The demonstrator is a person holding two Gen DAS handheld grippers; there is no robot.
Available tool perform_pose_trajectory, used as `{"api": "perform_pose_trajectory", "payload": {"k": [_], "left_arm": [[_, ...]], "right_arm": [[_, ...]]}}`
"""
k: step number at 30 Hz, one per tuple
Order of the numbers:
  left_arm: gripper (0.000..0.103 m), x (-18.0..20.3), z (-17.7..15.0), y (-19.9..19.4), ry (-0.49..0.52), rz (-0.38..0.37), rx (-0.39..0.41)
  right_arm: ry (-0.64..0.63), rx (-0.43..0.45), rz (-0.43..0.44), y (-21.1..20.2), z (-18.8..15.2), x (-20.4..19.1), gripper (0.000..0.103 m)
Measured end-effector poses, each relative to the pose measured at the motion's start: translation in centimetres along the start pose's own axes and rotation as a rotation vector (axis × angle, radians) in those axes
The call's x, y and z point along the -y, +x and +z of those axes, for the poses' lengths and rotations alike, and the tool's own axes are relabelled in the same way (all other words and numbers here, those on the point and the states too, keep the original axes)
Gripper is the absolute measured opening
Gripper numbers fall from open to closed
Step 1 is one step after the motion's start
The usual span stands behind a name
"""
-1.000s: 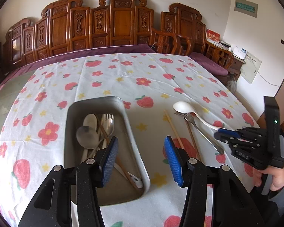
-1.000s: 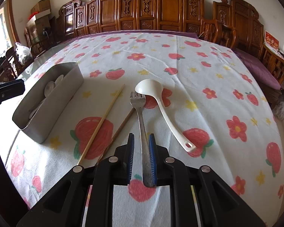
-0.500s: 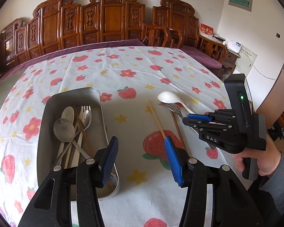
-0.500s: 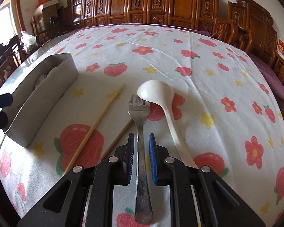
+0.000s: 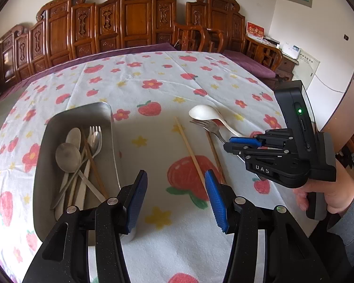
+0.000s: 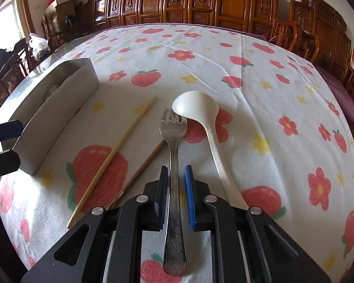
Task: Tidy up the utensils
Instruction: 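Grasp the steel fork by its handle with the right tool and lift it, then grasp the other wooden chopstick with the left tool while the right tool holds the fork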
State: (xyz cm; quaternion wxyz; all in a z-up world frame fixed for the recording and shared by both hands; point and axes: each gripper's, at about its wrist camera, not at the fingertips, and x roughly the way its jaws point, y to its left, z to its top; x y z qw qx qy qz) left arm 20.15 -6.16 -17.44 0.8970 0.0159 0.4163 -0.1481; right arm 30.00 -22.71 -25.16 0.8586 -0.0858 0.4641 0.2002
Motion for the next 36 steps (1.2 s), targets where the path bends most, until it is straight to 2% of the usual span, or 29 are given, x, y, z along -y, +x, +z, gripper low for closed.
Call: {"api": "perform_pose_trajectory", "payload": {"k": [7,13,17,25,28,33,35,36], "left_arm": [[0.048,1.2,-1.0,0.8,0.004,0.017,-0.05],[0.048,2.1,-1.3,2.1,0.017,0.065,-0.091],[0.048,2.9,-0.6,2.9,0.028,0.084,-0.096],[0.048,4.3,1.5,5.6,0.051,0.101,-0.12],[0.045,4.5,1.9,7.0,0.053,0.11,-0.144],[0.033,4.6,1.7,8.2,0.047,0.114,-0.174],[0.021,4.6,1.5,8.8,0.047,0.117,-0.194],[0.02,4.5,1.4,9.0,0.045,0.115,-0.206]], "right_arm": [[0.026,-0.002,0.023,-0.8,-0.9,0.4,0.009],[0.028,0.088,0.039,-3.6,-0.9,1.0,0.009],[0.096,0.135,0.04,-4.9,-0.5,2.9,0.009],[0.13,0.17,0.035,-5.6,0.0,4.0,0.009],[0.137,0.175,0.035,-5.7,0.0,4.3,0.009],[0.146,0.173,0.038,-5.5,-0.1,4.2,0.009],[0.146,0.168,0.038,-5.4,-0.2,4.1,0.009],[0.146,0.164,0.035,-5.3,-0.3,4.0,0.009]]}}
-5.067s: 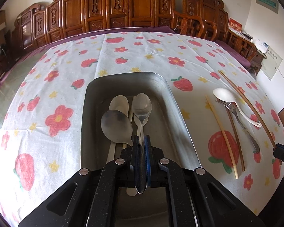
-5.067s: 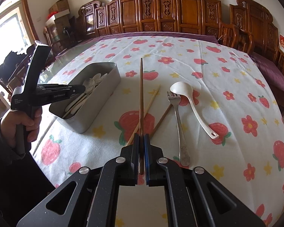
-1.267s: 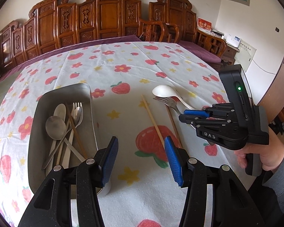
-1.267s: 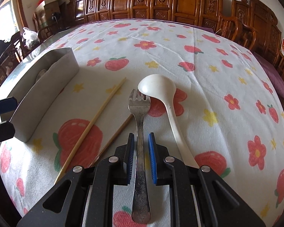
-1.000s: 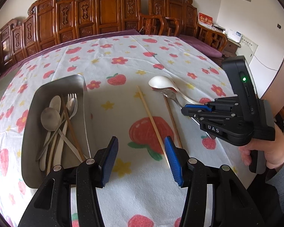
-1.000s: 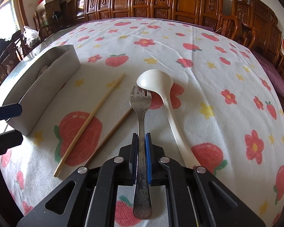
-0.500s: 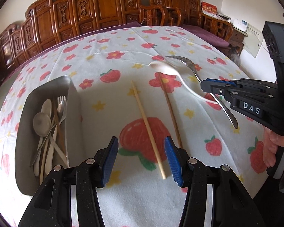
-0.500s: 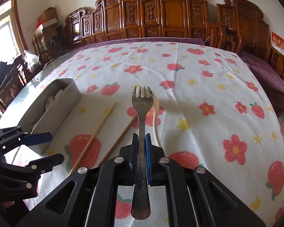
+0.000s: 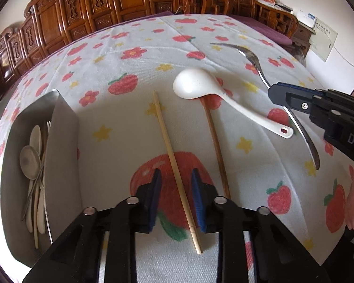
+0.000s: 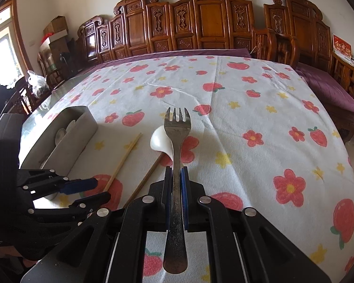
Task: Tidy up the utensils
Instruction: 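Grasp the other wooden chopstick with the left tool while the right tool holds the fork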
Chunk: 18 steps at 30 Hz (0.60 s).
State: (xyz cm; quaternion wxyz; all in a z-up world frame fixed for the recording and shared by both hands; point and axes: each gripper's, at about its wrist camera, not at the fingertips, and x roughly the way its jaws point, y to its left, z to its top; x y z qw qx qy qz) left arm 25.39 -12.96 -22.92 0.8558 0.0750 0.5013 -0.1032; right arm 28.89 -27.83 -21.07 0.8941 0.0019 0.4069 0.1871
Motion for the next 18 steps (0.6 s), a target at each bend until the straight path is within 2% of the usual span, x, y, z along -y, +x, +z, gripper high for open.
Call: {"api": "perform_pose_trajectory", "payload": {"k": [4,5,11,18], "left_arm": [[0.017,-0.1,0.0,-0.1,-0.009,-0.005,-0.008],[0.007,-0.2,-0.1,-0.2,-0.011,-0.011,-0.016],[0.004,-0.8,-1.1,-1.0,-0.025,-0.029,-0.053],[0.004,-1.8,-2.4,-4.1,-0.052,-0.05,-0.031]], "right_arm": [[0.009,-0.009,-0.002,0.2,-0.3,-0.1,0.009],[0.012,-0.01,-0.003,0.2,-0.5,-0.1,0.009],[0.02,-0.033,-0.005,0.2,-1.5,-0.5,0.009],[0.026,-0.049,-0.004,-0.8,-2.3,-1.3,0.009]]}}
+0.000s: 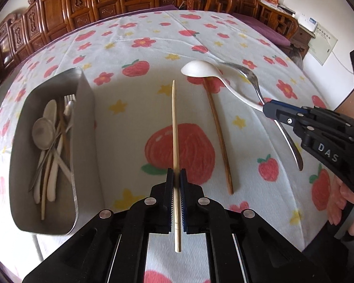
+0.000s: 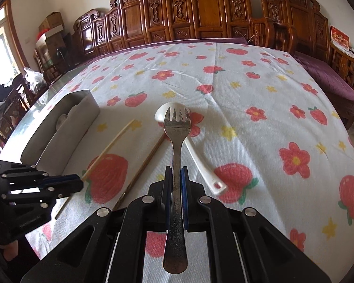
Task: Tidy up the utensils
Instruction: 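Grasp the other wooden chopstick with the left tool while the right tool holds the fork, then lower the chopstick into the tray and open the left tool while the right tool holds the fork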
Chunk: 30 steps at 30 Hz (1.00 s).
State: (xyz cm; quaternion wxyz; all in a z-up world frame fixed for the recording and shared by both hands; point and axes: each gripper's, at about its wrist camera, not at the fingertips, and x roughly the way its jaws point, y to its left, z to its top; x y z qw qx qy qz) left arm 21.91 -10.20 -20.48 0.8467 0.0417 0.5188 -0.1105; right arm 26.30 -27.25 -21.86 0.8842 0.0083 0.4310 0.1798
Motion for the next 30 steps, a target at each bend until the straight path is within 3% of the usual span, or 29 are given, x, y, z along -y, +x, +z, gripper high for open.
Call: {"api": "perform_pose_trajectory", "payload": {"k": [9,16,22,30], "left_arm": [[0.004,-2.0,-0.3,-5.9,0.006,-0.008,0.093],[0.004,-4.5,0.2,-10.1,-0.041,-0.016,0.148],[0.004,-5.6,0.4,-13.6,-0.022,0.006,0.198],[0.004,-8.0,1.3,-14.9,0.014,0.034,0.214]], "right_arm": [[0.017,-0.001,0.005,-2.5,-0.1,-0.9,0.009],[-0.003,0.015,-0.003,-6.5,2.2,-2.3,0.009],[-0.044,0.029,0.0,-9.3,4.0,-3.7,0.009],[-0.067,0.045,0.037,-10.2,4.9,-5.8,0.009]]}}
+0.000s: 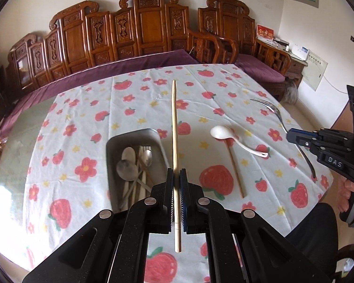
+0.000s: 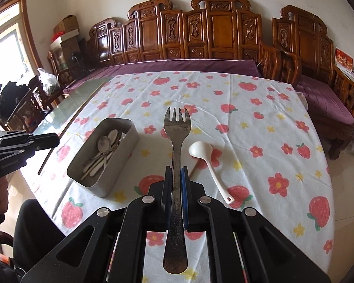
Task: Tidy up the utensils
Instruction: 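Lower the chopstick into the tray and open the left tool while the right tool holds the fork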
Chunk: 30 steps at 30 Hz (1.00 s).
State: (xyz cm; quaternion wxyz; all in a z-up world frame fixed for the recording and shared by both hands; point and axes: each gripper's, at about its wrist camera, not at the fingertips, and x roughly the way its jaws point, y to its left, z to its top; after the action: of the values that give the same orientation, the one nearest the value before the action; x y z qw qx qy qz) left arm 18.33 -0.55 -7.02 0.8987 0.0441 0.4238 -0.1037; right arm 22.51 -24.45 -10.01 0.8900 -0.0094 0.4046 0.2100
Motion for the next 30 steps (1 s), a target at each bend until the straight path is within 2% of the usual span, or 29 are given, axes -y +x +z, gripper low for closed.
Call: {"api": "perform_pose_trajectory", "payload": {"k": [4,8,16,24,30], "left_arm": [[0.004,-2.2,0.2,0.5,-0.033,-0.016,0.003],[0.004,-4.1,-0.2,1.7,-0.05,-0.029,-0.009],[0.004,-7.2,-1.5,5.6,-0.079,-0.025,-0.088],[0.004,-7.6,-2.7,9.5,-0.066,-0.046,-0.173],[0.004,-7.7,-3.3,11.2,-0.089,-0.072,-0.191]], "right_arm": [[-0.027,-0.022,0.04,0.8,0.7,-1.1,0.009],[-0.078,-0.047,0.045,1.4,1.3,-2.4,0.009],[-0.08,-0.054,0.086,3.8,2.6,-4.0,0.009],[-0.085,-0.097,0.1,6.5,2.8,-5.0,0.009],[-0.097,-0.118,0.105,7.6,2.5,-6.0,0.009]]}}
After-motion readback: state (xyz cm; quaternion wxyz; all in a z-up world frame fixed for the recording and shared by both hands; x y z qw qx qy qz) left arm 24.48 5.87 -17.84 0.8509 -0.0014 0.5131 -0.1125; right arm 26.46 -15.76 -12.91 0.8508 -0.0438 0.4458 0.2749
